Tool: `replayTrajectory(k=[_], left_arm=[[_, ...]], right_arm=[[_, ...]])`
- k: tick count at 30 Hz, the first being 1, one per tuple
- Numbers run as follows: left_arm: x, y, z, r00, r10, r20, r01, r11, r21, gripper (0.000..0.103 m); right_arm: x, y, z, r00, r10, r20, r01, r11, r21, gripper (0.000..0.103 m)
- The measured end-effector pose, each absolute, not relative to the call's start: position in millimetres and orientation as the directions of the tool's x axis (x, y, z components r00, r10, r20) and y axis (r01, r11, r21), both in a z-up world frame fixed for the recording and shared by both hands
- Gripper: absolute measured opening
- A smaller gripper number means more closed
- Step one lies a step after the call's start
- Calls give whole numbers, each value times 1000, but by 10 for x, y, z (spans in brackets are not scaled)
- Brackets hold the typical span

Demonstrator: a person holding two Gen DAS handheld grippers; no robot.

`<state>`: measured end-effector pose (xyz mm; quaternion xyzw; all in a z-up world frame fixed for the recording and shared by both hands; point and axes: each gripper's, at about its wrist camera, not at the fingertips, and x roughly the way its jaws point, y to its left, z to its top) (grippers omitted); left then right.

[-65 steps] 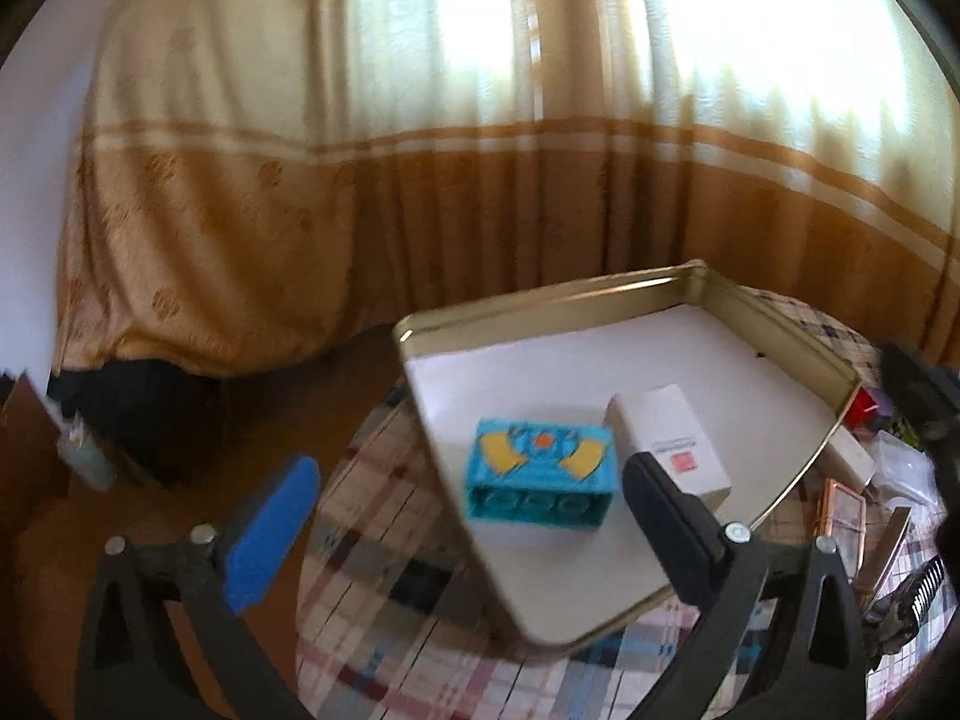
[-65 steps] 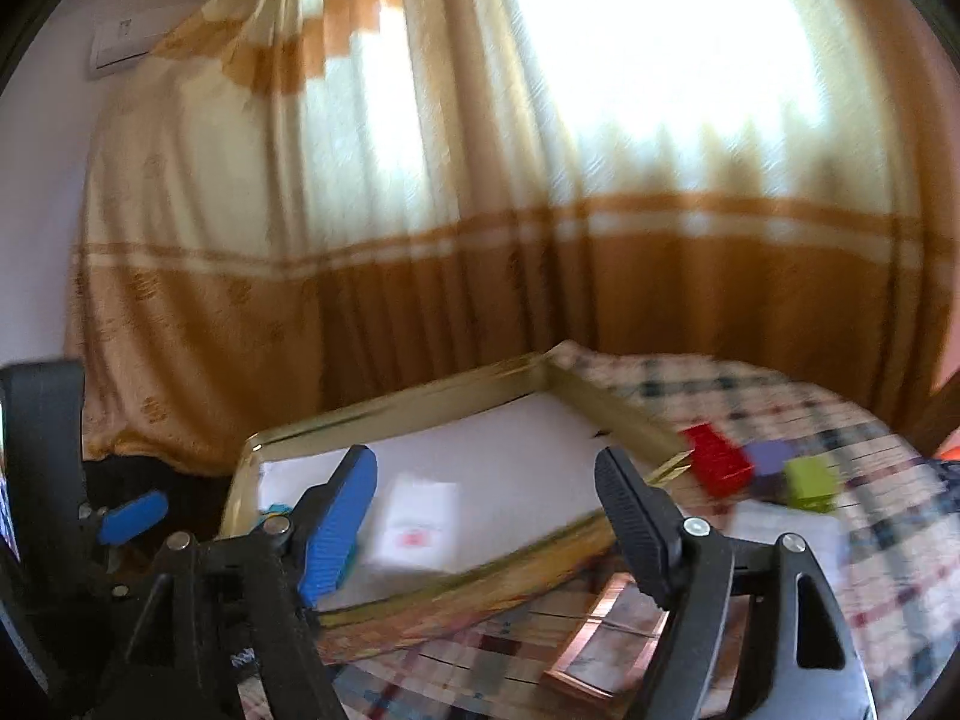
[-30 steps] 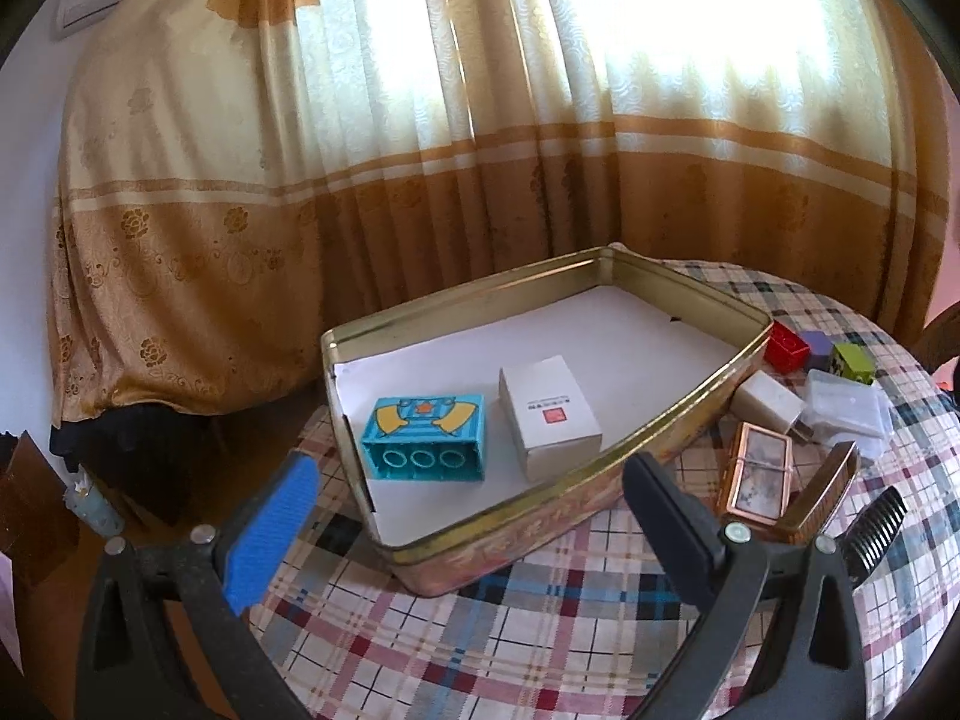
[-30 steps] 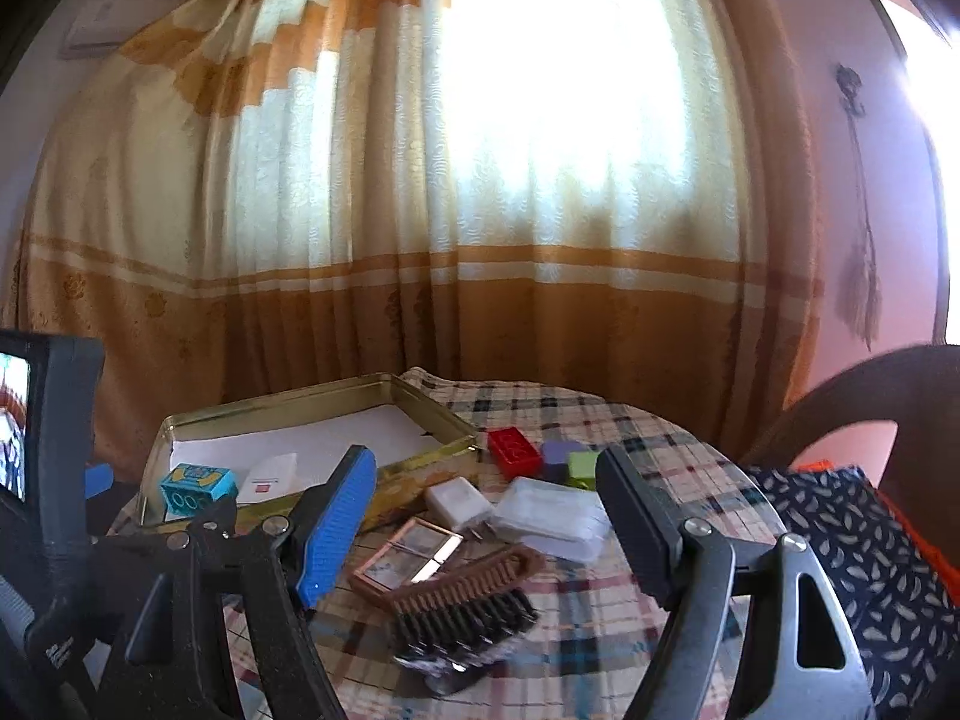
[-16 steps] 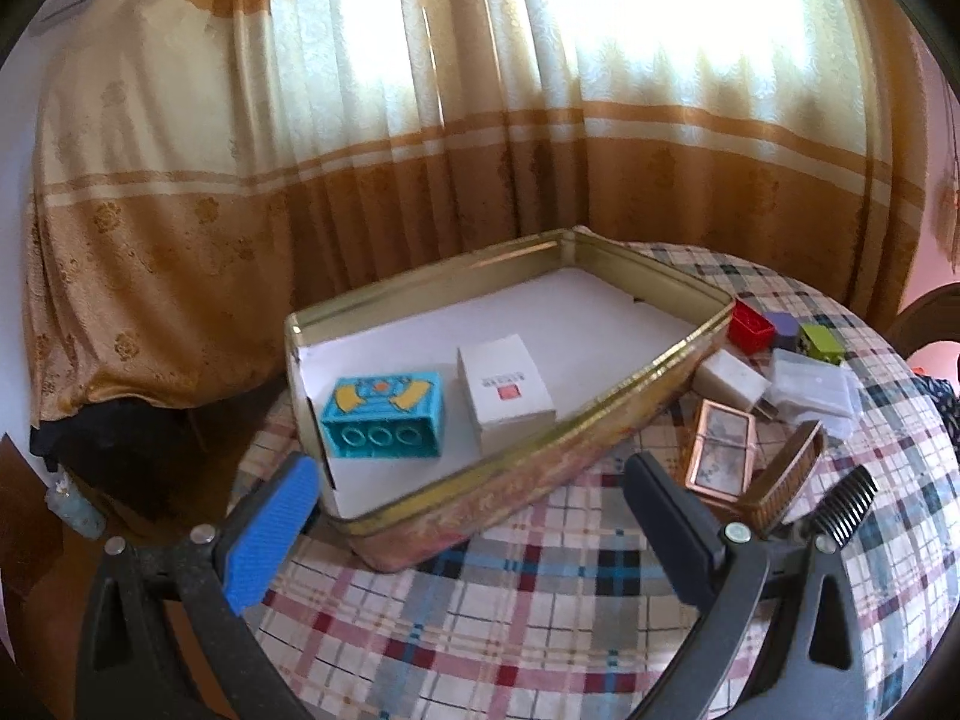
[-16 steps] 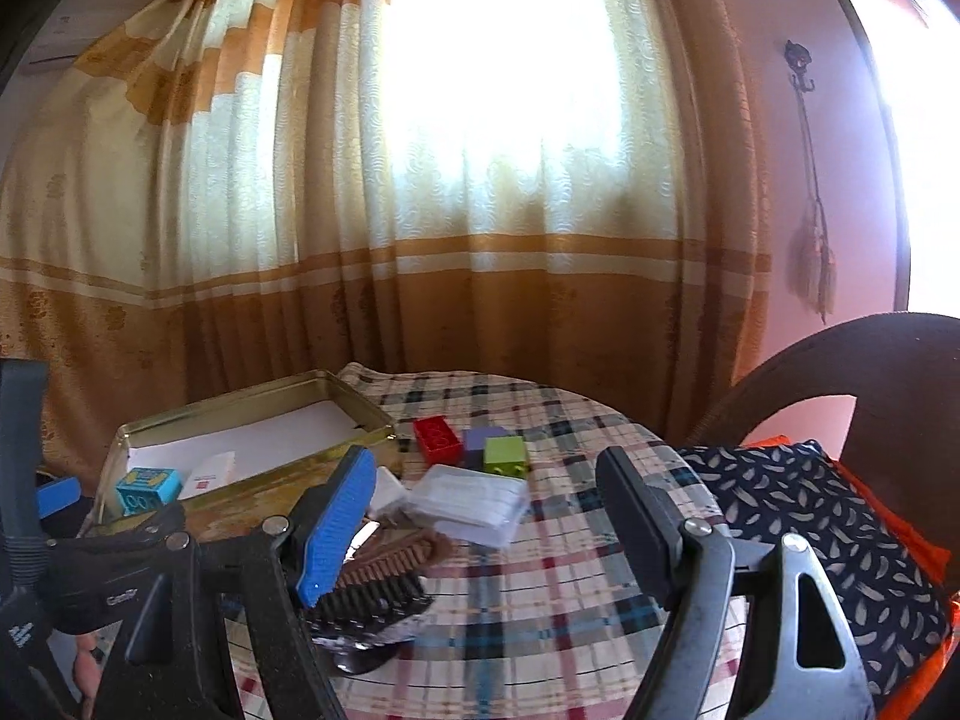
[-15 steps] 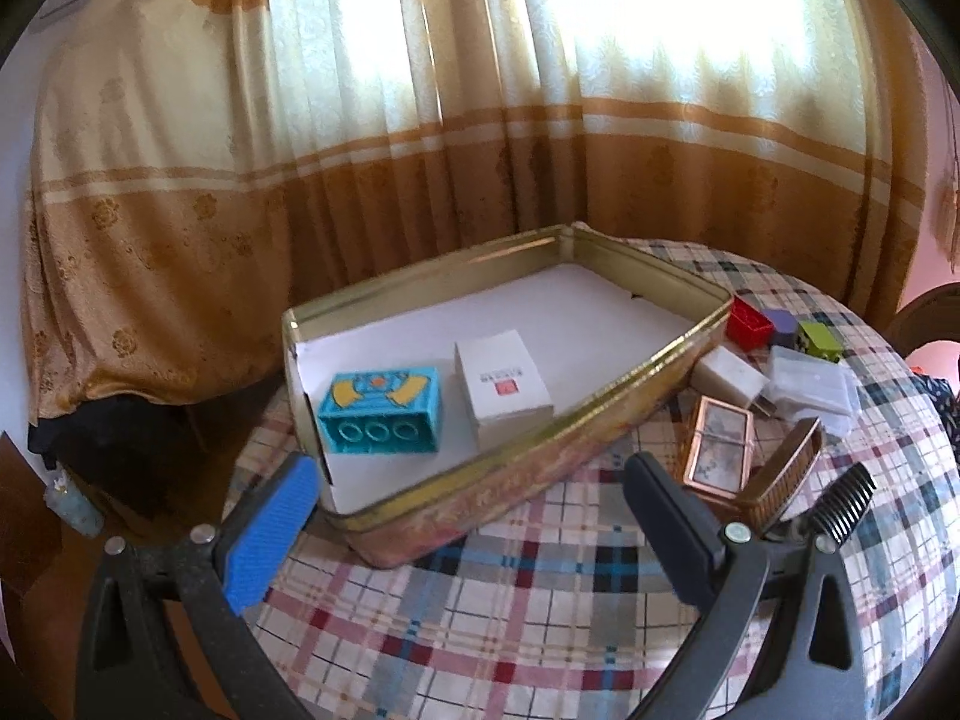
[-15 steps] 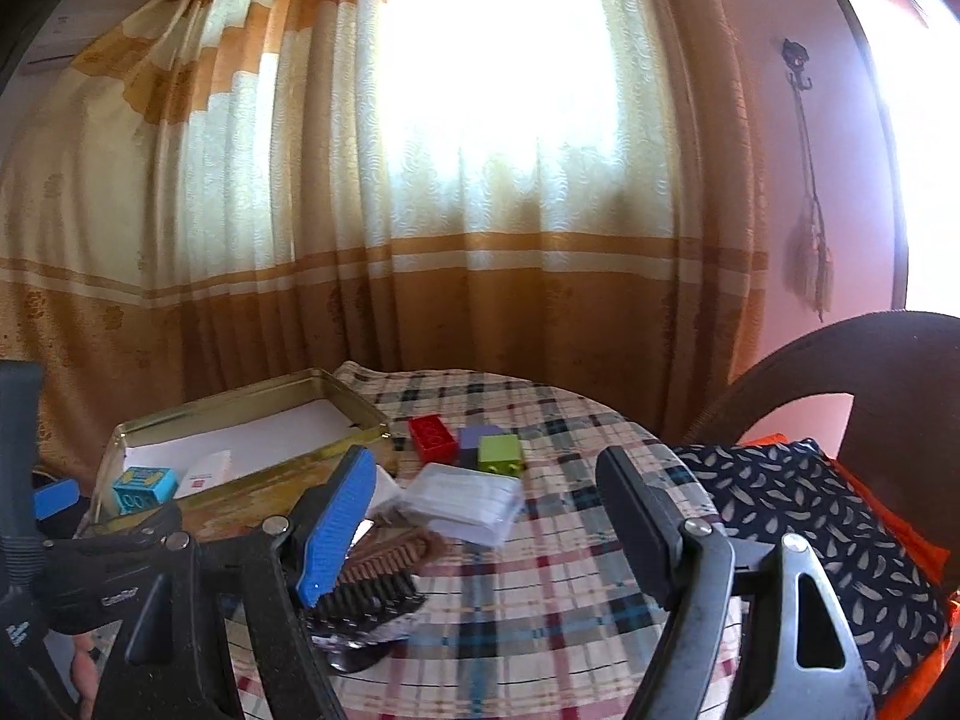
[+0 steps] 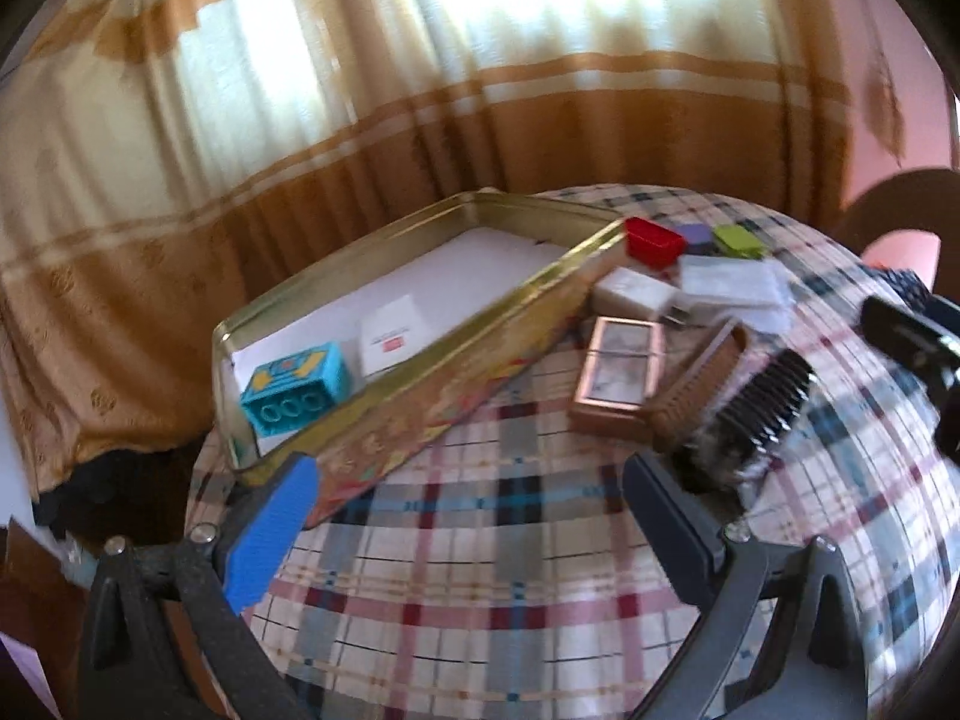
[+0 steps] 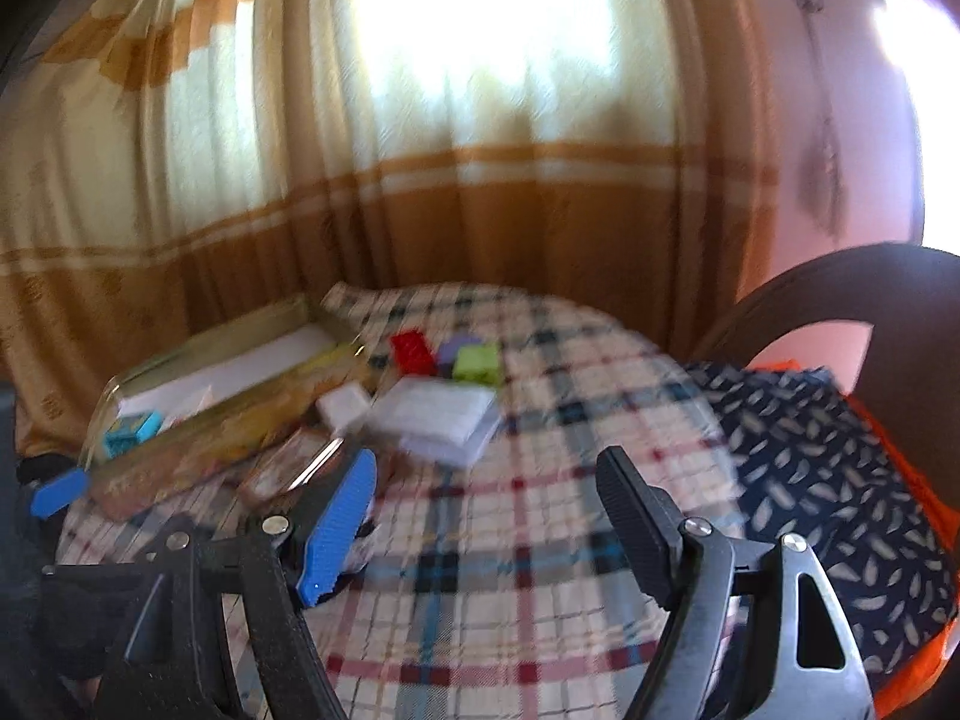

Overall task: Organize rigid objects
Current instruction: 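Withdraw both tools and move right tool toward the black hairbrush, then grasp the black hairbrush with the right tool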

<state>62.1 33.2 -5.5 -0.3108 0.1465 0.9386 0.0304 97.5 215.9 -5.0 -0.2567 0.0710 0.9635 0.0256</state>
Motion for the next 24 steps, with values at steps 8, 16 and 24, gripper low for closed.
replayTrajectory(k=[8, 16, 24], left_arm=[[748, 167, 47, -838, 83, -539, -198, -967, 159, 103], [604, 41, -10, -793, 131, -595, -197, -979, 47, 102], [710, -14, 13, -828, 129, -547, -178, -983, 37, 102]], right_arm=[[762, 1846, -160, -754, -233, -614, 163, -972, 169, 78], [477, 1766, -251, -639, -338, -691, 217, -941, 260, 87], [403, 1803, -273, -636, -351, -688, 214, -936, 280, 86]])
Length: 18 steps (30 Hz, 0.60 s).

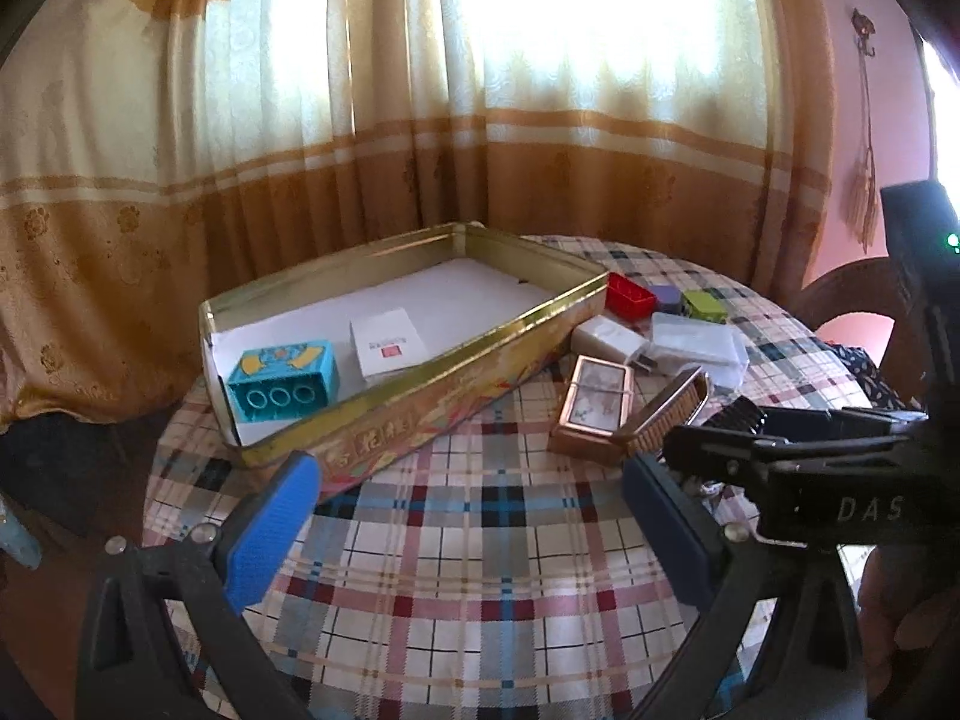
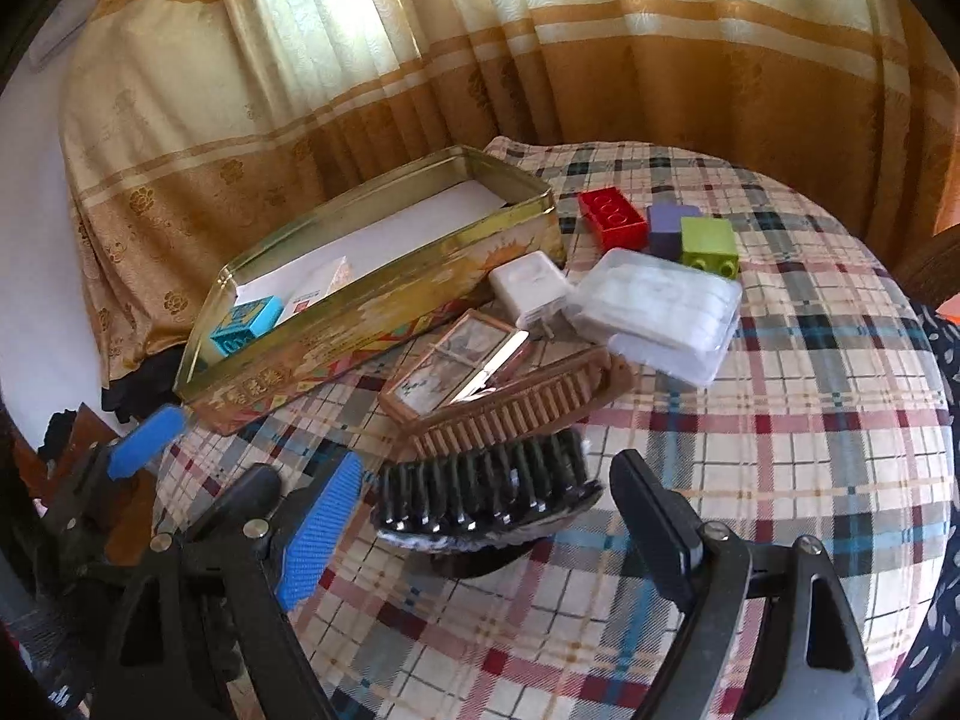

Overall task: Organize rigid objects
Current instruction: 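Grasp the black hairbrush with the right tool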

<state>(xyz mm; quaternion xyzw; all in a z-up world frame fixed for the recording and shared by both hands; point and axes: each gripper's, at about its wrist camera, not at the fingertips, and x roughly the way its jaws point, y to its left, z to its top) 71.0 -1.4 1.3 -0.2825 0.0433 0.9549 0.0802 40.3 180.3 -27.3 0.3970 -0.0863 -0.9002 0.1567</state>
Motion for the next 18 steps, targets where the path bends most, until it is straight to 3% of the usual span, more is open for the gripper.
replayTrajectory(k=[7, 13, 18], left_arm=[[757, -67, 55, -844, 141, -518, -177, -984, 21, 102], [668, -319, 43, -823, 185, -537, -135, -982, -132, 102], [574, -493, -45, -791, 216, -573, -80, -964, -253, 102]], right_arm=[[381, 1848, -296, -626, -387, -677, 225, -921, 318, 86], [336, 1933, -387, -591, -430, -682, 206, -898, 388, 86], [343, 1716, -362, -585, -376, -718, 250, -926, 282, 86]])
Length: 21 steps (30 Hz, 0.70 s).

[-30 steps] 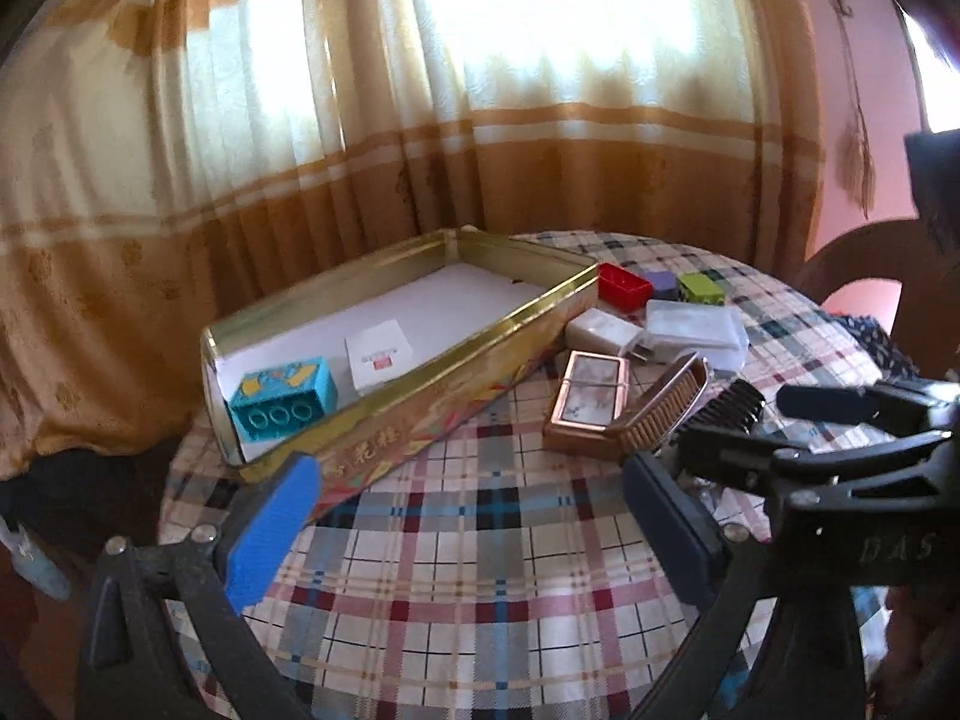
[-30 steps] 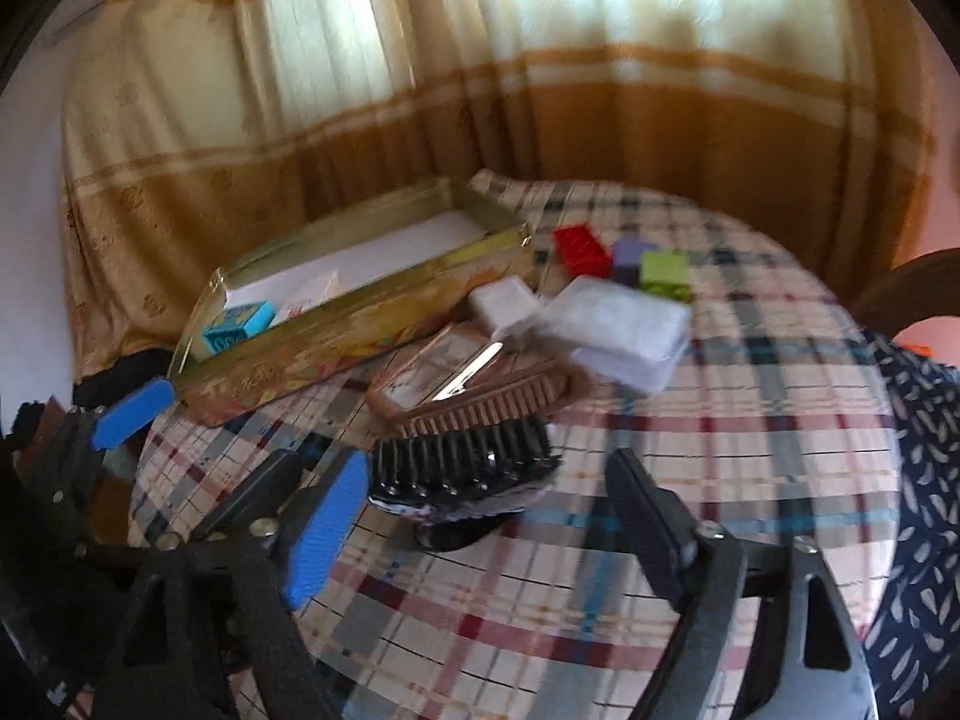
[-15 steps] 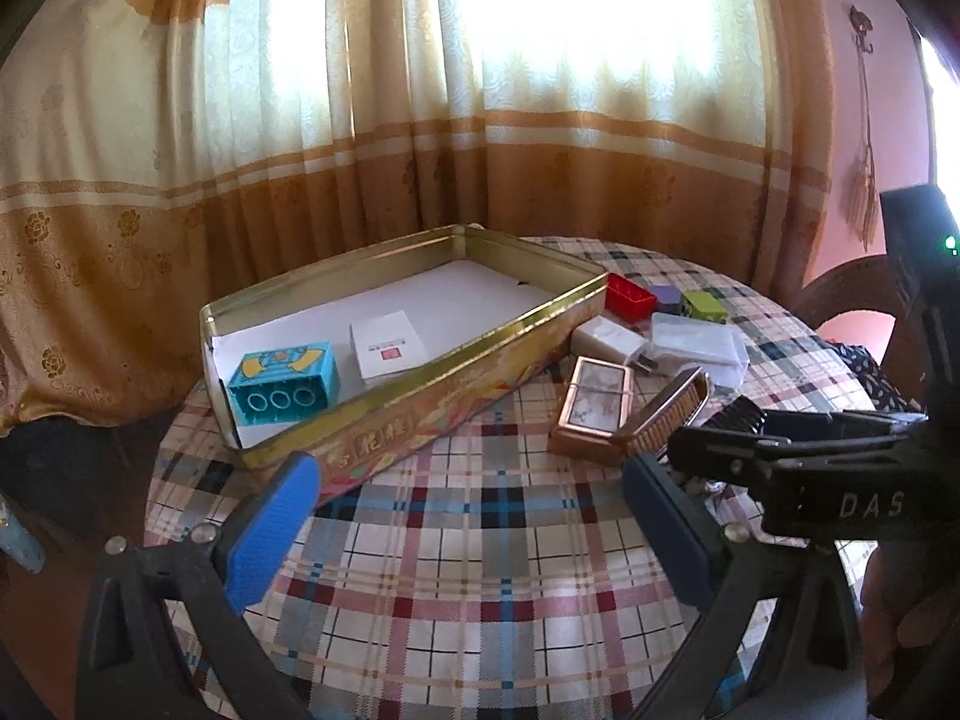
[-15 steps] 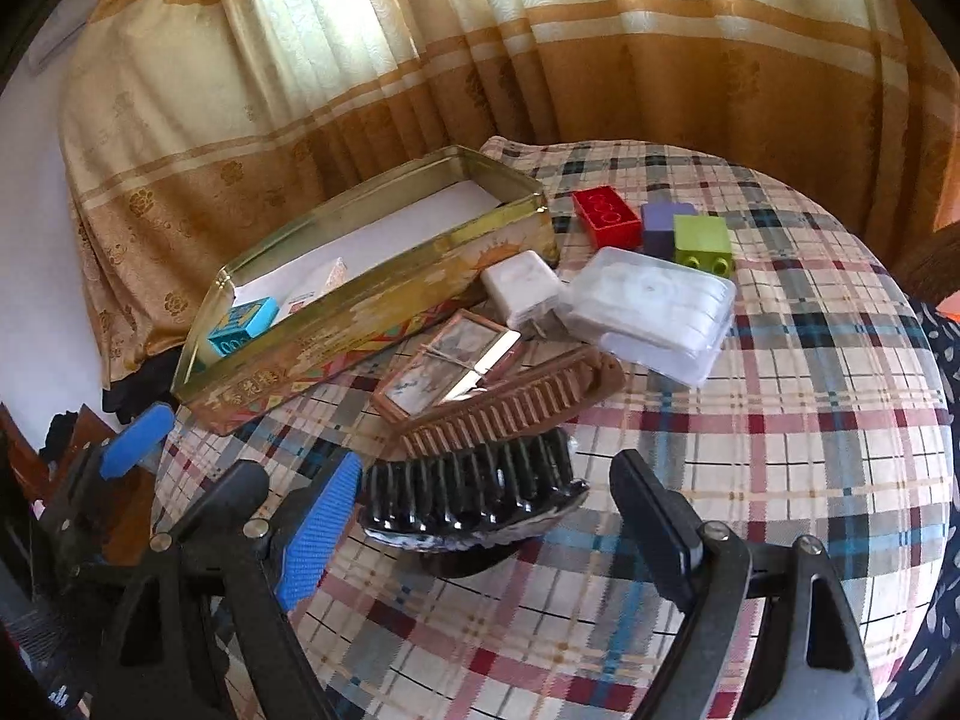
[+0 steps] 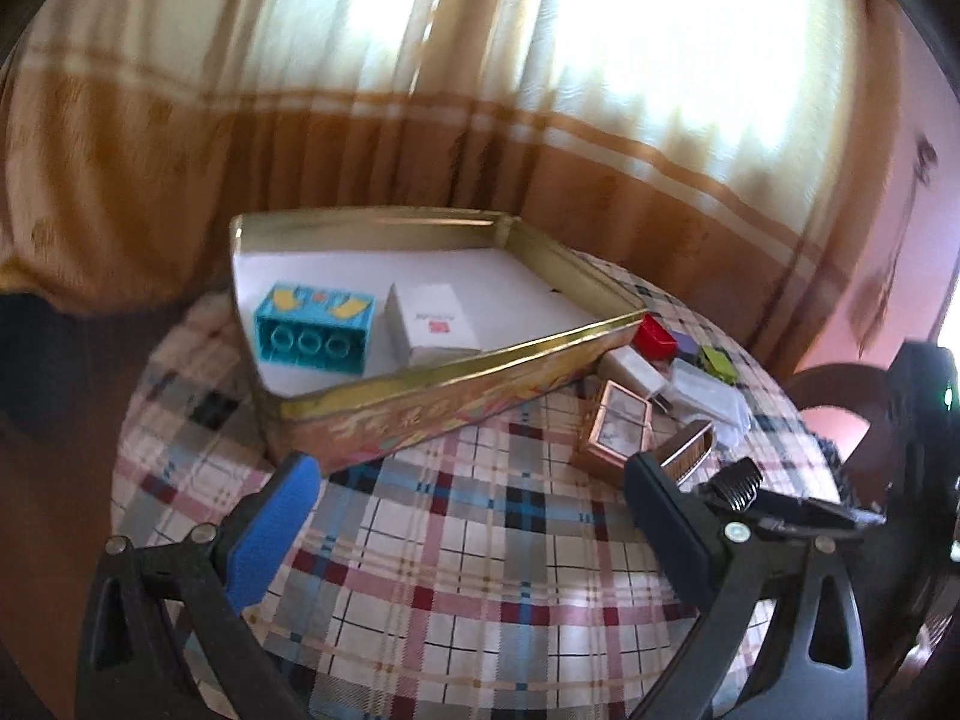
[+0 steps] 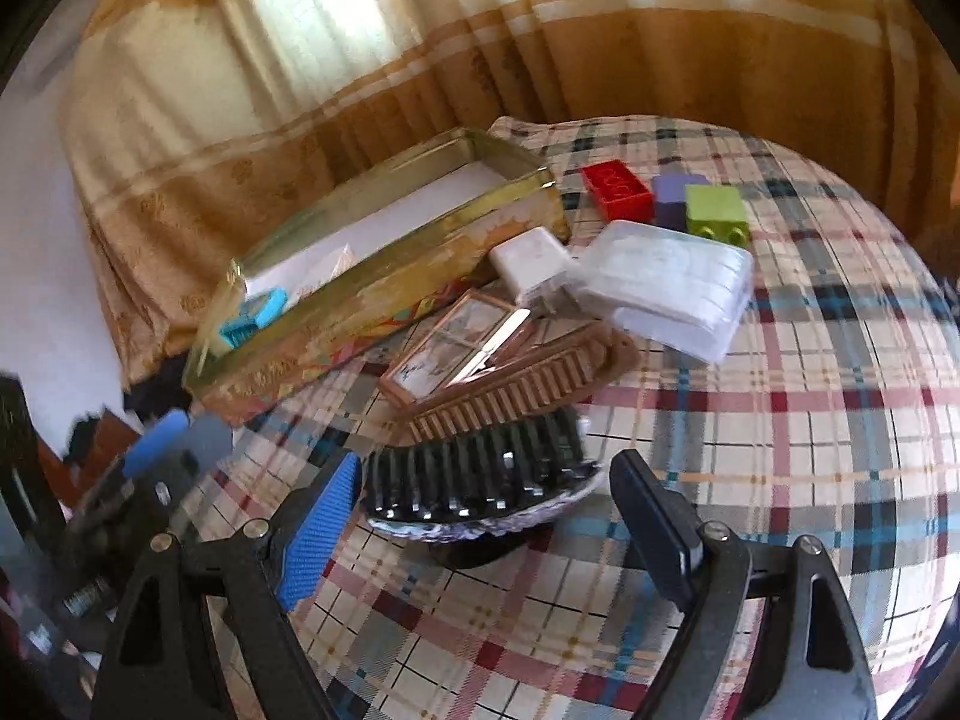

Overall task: Organize rigid objects
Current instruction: 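Grasp the black hairbrush with the right tool, then grasp the brown comb with the left tool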

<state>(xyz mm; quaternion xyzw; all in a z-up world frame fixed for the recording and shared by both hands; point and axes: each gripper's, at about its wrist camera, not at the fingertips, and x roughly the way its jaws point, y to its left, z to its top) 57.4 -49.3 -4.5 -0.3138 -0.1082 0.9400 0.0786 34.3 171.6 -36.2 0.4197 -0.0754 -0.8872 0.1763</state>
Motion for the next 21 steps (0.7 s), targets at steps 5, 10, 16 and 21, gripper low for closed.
replayTrajectory(k=[5, 10, 16, 21], left_arm=[[566, -467, -79, -780, 228, -583, -89, -962, -258, 102], [575, -379, -59, -777, 234, -585, -128, -968, -218, 102], [509, -140, -39, -740, 244, -626, -212, -969, -128, 102], [541, 353, 49, -749, 236, -619, -360, -929, 82, 102]], right_arm=[[314, 1628, -376, -586, -334, -738, 254, -941, 224, 80], [350, 1793, -364, -618, -336, -711, 203, -941, 269, 73], [607, 2132, -165, -789, -239, -566, 78, -953, 293, 73], [627, 2508, -123, -828, -60, -557, -115, -955, 274, 73]])
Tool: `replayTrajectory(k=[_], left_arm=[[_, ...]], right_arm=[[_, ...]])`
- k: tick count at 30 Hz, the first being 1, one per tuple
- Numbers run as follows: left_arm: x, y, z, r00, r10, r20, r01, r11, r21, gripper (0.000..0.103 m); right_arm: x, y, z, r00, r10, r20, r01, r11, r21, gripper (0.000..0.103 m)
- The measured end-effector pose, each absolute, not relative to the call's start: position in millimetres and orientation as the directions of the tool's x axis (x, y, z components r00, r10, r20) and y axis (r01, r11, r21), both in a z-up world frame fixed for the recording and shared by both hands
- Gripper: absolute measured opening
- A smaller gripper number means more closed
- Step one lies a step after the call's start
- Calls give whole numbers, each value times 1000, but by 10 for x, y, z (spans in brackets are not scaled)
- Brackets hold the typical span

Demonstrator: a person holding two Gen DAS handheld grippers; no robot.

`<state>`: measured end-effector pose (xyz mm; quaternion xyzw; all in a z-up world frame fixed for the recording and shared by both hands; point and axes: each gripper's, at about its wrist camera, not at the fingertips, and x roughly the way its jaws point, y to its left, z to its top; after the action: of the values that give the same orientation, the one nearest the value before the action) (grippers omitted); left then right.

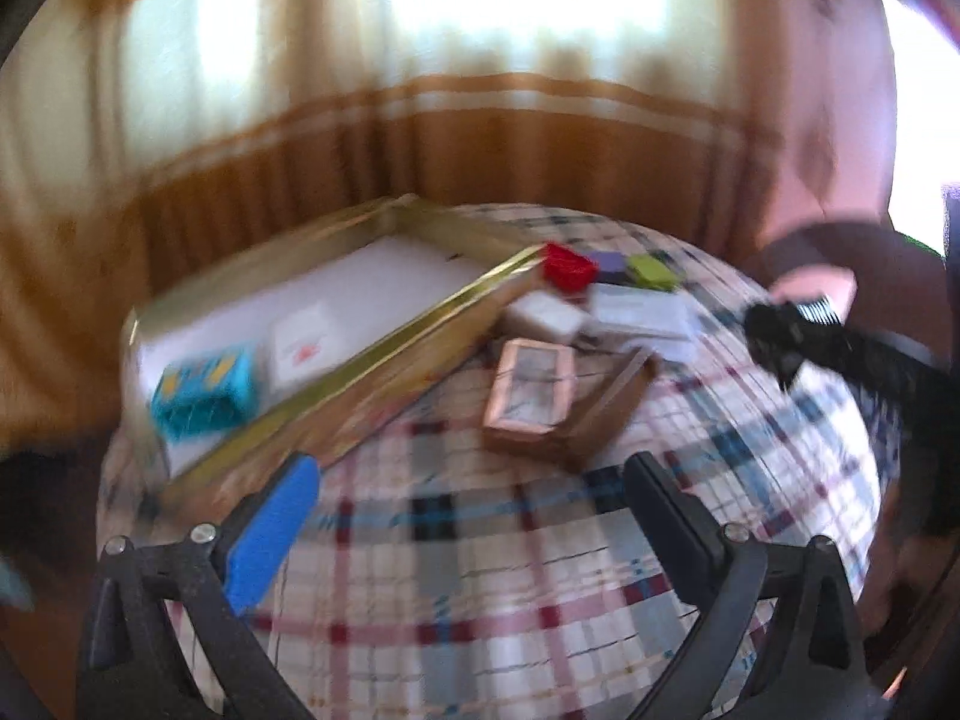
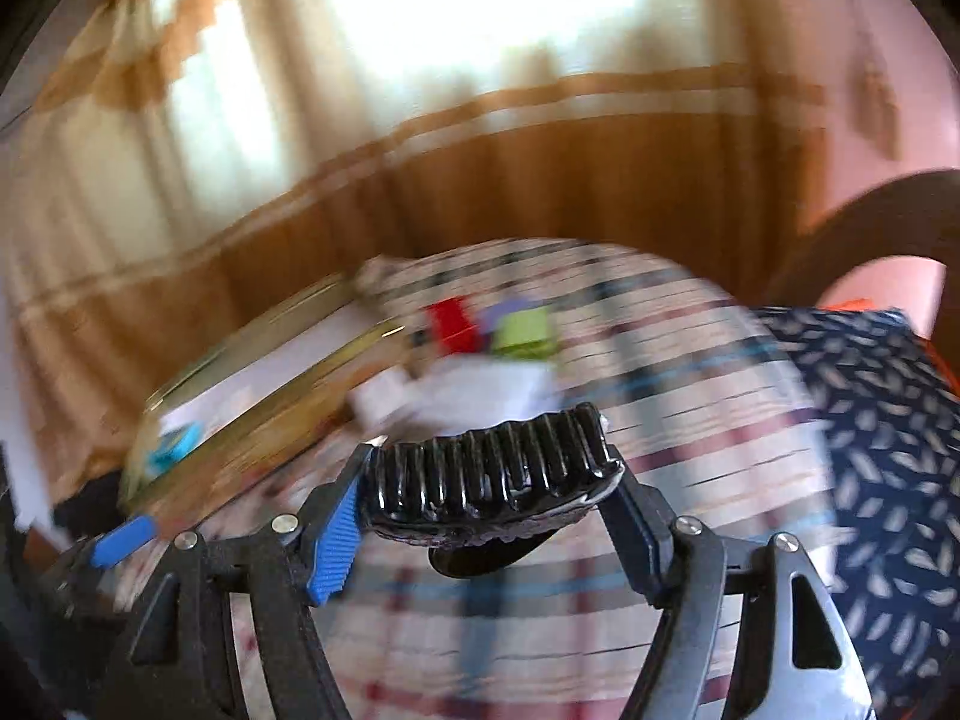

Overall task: Organize rigid objects
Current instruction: 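Grasp the brown comb with the left tool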

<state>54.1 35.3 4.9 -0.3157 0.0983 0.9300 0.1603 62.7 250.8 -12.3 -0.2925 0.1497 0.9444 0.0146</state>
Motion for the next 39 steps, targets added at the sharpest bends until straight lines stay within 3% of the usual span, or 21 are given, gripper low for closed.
replayTrajectory(k=[7, 12, 15, 18, 27, 34, 37, 39], left_arm=[[466, 902, 90, -687, 322, -652, -536, -830, 154, 100], [239, 1078, 11, -632, 305, -712, -568, -808, 157, 85], [72, 1090, -122, -558, 319, -766, -584, -807, 89, 62], [61, 1145, -141, -558, 323, -764, -600, -794, 103, 54], [-10, 1177, -244, -444, 401, -801, -638, -769, -32, 50], [-80, 1069, -250, -449, 410, -794, -591, -803, -80, 25], [-99, 1040, -249, -447, 417, -791, -573, -813, -104, 25], [-60, 1109, -251, -466, 384, -797, -578, -814, -55, 25]], right_arm=[[625, 2748, -199, -824, -67, -562, -178, -912, 370, 73], [623, 2728, -194, -831, -72, -552, -170, -912, 374, 73], [643, 2750, -202, -833, -79, -548, -171, -905, 389, 73], [635, 2767, -211, -832, -84, -549, -170, -902, 396, 73], [628, 2809, -240, -825, -100, -556, -176, -890, 421, 73], [633, 2816, -243, -825, -98, -557, -178, -890, 420, 73], [625, 2813, -242, -823, -97, -560, -181, -890, 419, 73], [618, 2813, -246, -819, -94, -566, -185, -890, 416, 73]])
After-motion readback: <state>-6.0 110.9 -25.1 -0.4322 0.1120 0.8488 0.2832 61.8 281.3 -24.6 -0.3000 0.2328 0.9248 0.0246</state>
